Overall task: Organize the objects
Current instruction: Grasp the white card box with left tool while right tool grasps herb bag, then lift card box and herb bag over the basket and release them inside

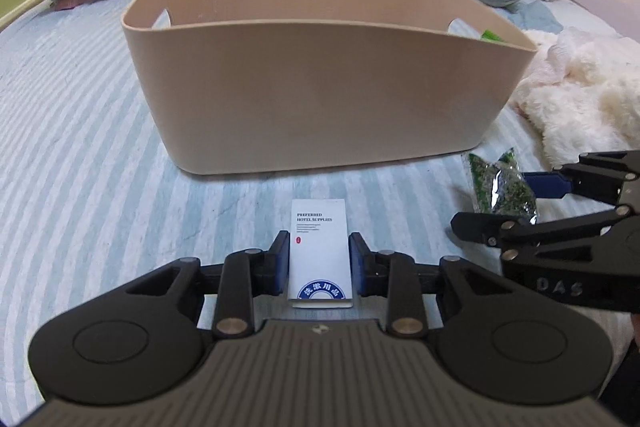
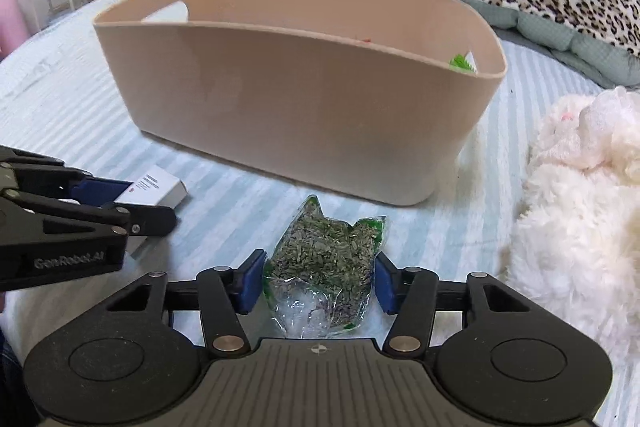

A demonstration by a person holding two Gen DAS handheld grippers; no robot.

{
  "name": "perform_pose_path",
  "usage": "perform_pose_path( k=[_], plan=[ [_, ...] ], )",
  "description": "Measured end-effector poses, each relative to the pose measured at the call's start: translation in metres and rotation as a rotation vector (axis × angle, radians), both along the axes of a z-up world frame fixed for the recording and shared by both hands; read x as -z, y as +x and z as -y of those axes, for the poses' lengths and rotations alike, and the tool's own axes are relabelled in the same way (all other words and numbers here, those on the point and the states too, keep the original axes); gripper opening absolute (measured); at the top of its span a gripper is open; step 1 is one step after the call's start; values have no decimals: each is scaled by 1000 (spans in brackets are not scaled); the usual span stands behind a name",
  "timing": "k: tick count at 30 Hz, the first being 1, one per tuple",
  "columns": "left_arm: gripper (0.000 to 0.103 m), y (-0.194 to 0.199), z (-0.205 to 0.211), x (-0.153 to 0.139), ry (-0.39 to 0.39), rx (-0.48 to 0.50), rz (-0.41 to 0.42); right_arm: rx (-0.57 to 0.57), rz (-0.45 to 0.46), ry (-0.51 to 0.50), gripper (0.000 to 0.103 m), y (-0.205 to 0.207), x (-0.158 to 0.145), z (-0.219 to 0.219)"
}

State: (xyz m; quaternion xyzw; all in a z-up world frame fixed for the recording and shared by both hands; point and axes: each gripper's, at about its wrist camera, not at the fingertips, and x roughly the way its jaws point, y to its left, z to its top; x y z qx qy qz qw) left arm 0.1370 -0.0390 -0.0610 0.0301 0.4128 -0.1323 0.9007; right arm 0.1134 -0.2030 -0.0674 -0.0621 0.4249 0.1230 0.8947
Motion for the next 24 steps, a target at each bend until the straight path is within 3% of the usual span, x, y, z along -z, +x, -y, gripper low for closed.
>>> perform_pose_path(
  k=[14, 24],
  plan=[
    [33, -19, -15, -69, -18, 8, 204, -7, 144, 82, 52, -26, -56, 18],
    [33, 0, -11, -110, -23, 0, 325, 26, 299, 149, 52, -20, -116, 31]
  ],
)
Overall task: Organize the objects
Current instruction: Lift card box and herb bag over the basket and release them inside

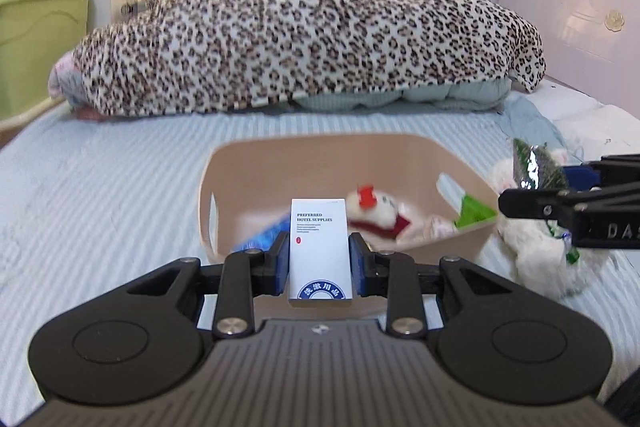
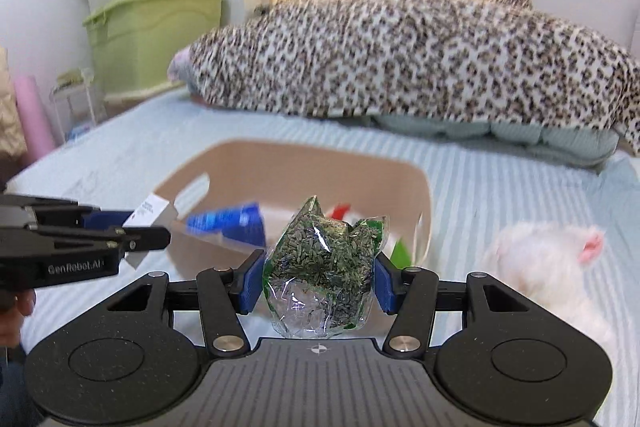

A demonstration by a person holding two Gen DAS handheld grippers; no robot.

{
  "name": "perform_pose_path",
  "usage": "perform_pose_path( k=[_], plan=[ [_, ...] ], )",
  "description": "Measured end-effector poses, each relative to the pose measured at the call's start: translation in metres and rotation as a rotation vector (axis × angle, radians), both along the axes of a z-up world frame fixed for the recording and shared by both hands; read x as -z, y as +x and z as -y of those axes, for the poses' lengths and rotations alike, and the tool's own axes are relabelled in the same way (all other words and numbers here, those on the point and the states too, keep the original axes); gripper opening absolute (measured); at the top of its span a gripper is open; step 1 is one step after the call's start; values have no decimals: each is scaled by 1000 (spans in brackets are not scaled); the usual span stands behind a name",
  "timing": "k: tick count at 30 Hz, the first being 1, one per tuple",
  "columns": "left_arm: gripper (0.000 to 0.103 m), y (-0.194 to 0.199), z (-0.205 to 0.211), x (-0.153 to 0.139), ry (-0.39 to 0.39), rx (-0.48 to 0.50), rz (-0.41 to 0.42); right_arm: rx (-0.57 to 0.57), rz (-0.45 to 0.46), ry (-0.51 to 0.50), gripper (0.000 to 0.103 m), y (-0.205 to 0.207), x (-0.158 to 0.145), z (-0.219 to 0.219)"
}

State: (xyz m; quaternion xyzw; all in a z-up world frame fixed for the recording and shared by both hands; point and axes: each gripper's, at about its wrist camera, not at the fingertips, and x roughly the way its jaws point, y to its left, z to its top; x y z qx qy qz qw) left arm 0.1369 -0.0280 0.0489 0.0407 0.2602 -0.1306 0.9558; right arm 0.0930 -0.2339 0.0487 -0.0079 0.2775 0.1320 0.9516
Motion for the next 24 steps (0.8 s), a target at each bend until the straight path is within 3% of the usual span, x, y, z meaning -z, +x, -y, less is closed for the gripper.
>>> perform_pose_path(
  k=[6, 12, 24],
  plan=[
    [33, 33, 12, -11, 29, -17, 29, 40, 46, 39, 52, 27, -19, 6],
    [33, 71, 24, -5, 46, -64, -8, 59, 27, 48, 52, 66, -20, 2],
    [33, 111, 28, 45, 84, -149, -208, 110, -146, -10, 52, 120, 40, -20]
  ],
)
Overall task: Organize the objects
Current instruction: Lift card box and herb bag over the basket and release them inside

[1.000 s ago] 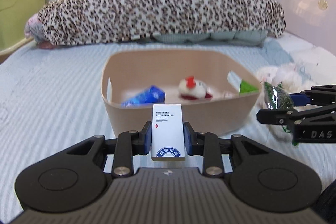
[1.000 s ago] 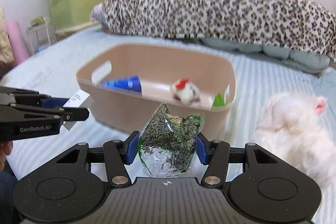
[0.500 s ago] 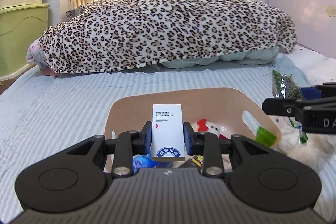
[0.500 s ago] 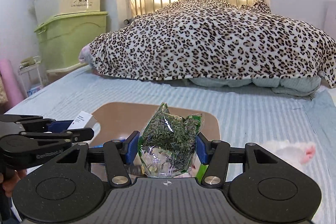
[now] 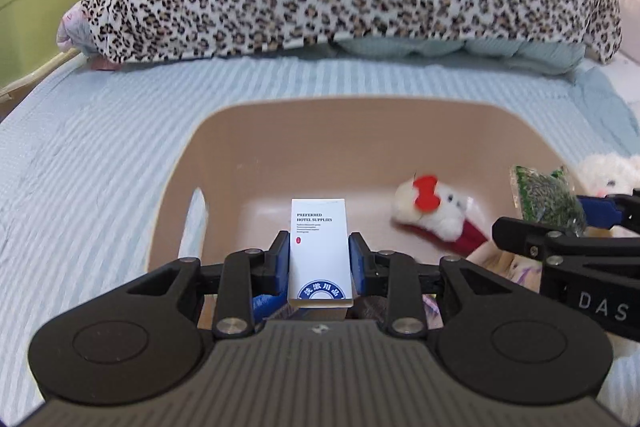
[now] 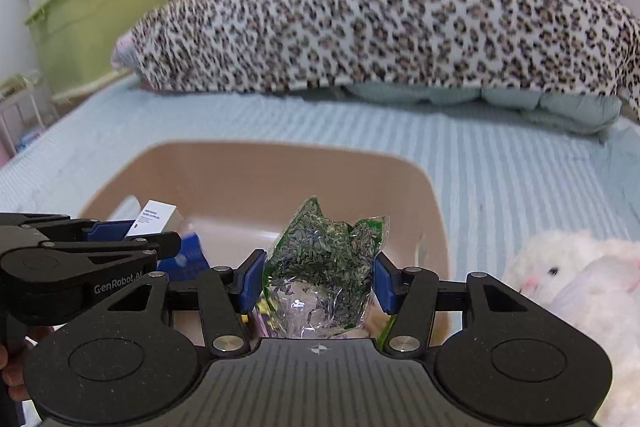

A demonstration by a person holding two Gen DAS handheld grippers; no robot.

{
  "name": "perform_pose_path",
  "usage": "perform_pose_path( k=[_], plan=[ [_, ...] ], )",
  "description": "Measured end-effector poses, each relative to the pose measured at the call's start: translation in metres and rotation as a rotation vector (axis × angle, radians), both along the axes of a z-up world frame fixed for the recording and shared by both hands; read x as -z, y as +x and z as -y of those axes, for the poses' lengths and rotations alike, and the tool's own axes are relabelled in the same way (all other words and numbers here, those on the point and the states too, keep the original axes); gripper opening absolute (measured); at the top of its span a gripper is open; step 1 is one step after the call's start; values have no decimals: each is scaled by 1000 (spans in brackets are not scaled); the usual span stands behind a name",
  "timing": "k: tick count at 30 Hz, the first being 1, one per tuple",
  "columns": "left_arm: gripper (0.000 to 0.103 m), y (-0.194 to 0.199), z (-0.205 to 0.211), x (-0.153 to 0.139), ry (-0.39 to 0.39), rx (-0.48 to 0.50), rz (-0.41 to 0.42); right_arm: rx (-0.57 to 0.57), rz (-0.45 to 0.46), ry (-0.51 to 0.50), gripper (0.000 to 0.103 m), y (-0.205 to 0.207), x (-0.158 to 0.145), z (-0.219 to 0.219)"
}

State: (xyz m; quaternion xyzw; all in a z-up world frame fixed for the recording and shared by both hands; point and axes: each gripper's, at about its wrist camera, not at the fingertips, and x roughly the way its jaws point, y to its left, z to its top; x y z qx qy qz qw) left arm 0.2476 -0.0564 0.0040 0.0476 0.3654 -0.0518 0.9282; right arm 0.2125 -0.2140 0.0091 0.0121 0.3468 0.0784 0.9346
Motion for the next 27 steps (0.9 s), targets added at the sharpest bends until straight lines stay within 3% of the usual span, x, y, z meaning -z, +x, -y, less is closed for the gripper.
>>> perform_pose_path(
  k=[4, 5, 7, 8, 9, 11, 19, 27],
  plan=[
    [34, -2, 0, 3, 44, -1, -16, 3, -20, -13, 53, 1, 11, -1],
    [37, -4, 0, 2, 48, 3, -18, 4, -27, -8, 60, 1, 12, 1],
    [57, -8, -1, -3, 54, 6, -10, 4, -33, 1, 64, -1, 12, 3],
    [72, -12, -1, -7, 53, 4, 5, 2, -25, 1, 67, -4, 9, 5],
    [80, -16, -2, -12, 48, -1, 24, 5, -15, -5, 70, -7, 6, 6],
    [85, -22, -4, -20, 30, -5, 36, 4, 3, -7, 82, -13, -2, 8],
    [85, -52, -7, -38, 6, 7, 40, 12, 43, 28, 102, -48, -32, 16],
    [85, -99, -12, -49, -8, 15, 50, 20, 64, 1, 103, -96, -51, 14]
  ],
)
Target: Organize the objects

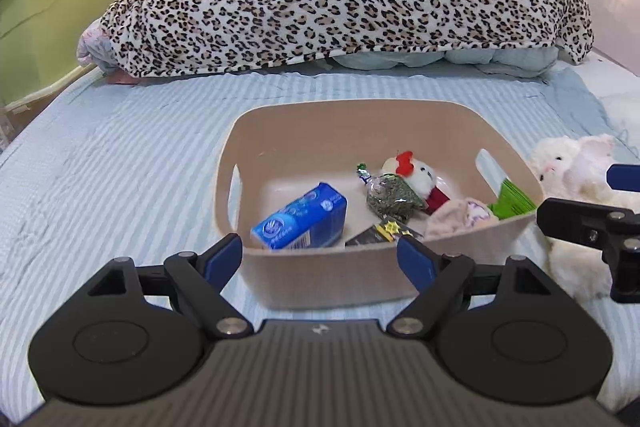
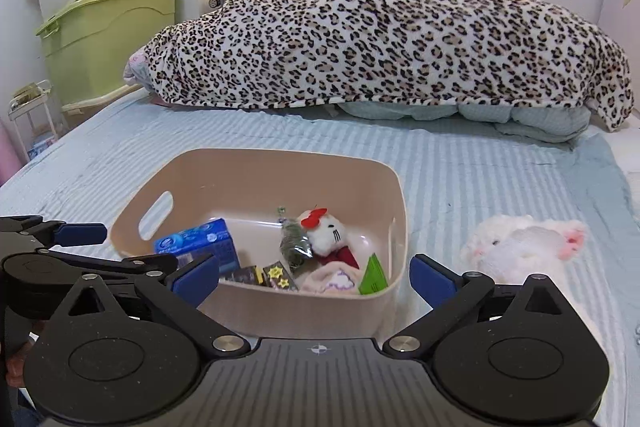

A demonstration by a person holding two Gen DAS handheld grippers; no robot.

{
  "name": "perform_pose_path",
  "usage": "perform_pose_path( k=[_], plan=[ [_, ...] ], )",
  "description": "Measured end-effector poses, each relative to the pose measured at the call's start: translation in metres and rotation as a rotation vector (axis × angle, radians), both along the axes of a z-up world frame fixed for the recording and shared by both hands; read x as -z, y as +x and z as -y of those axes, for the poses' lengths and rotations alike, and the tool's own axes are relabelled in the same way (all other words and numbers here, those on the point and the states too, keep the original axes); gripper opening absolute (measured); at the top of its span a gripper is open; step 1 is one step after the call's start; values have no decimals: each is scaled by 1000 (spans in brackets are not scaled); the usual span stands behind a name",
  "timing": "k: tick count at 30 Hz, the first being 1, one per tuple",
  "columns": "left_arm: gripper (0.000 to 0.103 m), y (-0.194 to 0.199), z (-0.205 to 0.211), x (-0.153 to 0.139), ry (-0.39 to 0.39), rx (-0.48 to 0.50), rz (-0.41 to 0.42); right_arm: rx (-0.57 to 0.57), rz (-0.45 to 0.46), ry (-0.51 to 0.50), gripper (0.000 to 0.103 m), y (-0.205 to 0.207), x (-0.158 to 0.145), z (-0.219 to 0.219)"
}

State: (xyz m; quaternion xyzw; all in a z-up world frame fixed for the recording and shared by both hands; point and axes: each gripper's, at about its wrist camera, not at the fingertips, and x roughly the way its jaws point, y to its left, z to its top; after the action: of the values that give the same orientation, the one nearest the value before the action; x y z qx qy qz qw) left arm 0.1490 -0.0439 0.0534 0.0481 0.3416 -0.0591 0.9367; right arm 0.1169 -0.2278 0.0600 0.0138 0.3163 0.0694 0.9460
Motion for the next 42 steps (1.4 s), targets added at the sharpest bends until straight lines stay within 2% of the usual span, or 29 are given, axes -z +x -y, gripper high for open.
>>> perform_pose_path(
  k=[8, 13, 24, 32, 38, 42],
  plan=[
    [85, -49, -9, -6, 0, -2, 16, 8, 3, -8, 103, -49, -5, -1],
    [85, -78, -12, -5, -28, 10, 20, 9, 2, -18, 103, -77, -4, -2],
    [85, -136, -14, -2, -32, 1, 49, 5, 53, -16, 103, -140, -5, -8],
    [85, -172, -19, -11, -39, -5, 69, 10, 33, 34, 103, -170, -3, -3],
    [85, -189, -21, -18, -52, 0, 78, 5, 55, 26, 103, -193, -6, -4],
    [85, -202, -14, -23, -27, 18, 100, 6, 56, 15, 103, -203, -8, -8]
  ],
)
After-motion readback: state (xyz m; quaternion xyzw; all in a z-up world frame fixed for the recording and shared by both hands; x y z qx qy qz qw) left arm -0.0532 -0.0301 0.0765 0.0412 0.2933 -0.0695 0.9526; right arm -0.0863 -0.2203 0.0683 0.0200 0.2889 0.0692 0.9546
